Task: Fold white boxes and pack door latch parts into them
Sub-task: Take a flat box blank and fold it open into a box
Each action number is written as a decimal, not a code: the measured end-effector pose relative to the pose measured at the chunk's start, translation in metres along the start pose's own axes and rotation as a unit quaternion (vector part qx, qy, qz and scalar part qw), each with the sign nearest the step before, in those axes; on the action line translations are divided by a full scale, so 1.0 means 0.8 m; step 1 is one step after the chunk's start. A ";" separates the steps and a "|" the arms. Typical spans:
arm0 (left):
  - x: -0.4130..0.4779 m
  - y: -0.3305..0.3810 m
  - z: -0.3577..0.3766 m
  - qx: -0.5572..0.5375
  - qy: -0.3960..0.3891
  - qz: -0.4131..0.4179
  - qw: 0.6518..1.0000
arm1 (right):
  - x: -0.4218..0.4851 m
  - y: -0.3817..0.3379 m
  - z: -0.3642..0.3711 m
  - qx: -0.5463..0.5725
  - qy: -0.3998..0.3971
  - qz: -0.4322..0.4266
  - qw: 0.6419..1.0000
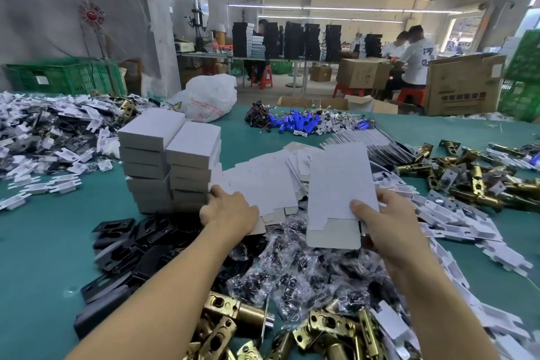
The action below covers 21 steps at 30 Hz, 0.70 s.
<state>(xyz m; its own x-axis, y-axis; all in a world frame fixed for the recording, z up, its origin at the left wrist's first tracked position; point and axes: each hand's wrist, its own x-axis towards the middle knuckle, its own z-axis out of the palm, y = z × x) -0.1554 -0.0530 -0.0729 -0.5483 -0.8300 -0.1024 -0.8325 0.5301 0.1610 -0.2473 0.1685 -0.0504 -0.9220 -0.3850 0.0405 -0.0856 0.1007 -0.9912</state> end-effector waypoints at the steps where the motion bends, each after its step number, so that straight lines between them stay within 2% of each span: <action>1: -0.001 0.001 -0.001 0.033 0.015 0.008 0.999 | -0.001 0.000 0.001 -0.008 -0.013 0.002 1.000; 4: -0.002 0.004 -0.004 0.077 0.048 0.042 0.995 | -0.004 -0.001 0.005 -0.026 -0.041 0.004 0.999; 11: -0.004 0.006 0.001 0.044 0.091 0.090 0.991 | -0.004 0.000 0.006 -0.023 -0.038 0.004 0.999; 14: -0.006 0.003 0.006 -0.002 0.115 0.118 0.986 | -0.004 0.001 0.007 -0.023 -0.040 0.006 0.999; 16: -0.014 0.008 0.004 -0.099 0.139 0.159 0.972 | -0.003 0.001 0.008 -0.011 -0.032 0.008 0.999; 17: -0.021 0.014 0.000 -0.201 0.127 0.171 0.956 | -0.004 0.000 0.008 0.005 -0.030 0.012 0.999; 18: -0.029 0.023 -0.006 -0.333 0.085 0.165 0.925 | -0.004 -0.002 0.008 0.028 -0.032 0.018 0.999; 19: -0.039 0.033 -0.015 -0.474 0.015 0.144 0.869 | -0.006 -0.004 0.009 0.057 -0.040 0.027 0.997; 20: -0.049 0.042 -0.025 -0.586 -0.069 0.121 0.798 | -0.008 -0.008 0.010 0.088 -0.055 0.039 0.994; 21: -0.059 0.049 -0.033 -0.656 -0.157 0.111 0.730 | -0.011 -0.012 0.013 0.119 -0.076 0.050 0.989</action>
<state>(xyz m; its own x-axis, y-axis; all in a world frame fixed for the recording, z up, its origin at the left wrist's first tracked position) -0.1600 0.0022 -0.0359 -0.8202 -0.5598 -0.1181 -0.0419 -0.1470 0.9882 -0.2347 0.1615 -0.0429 -0.8524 -0.5194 -0.0602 0.1111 -0.0673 -0.9915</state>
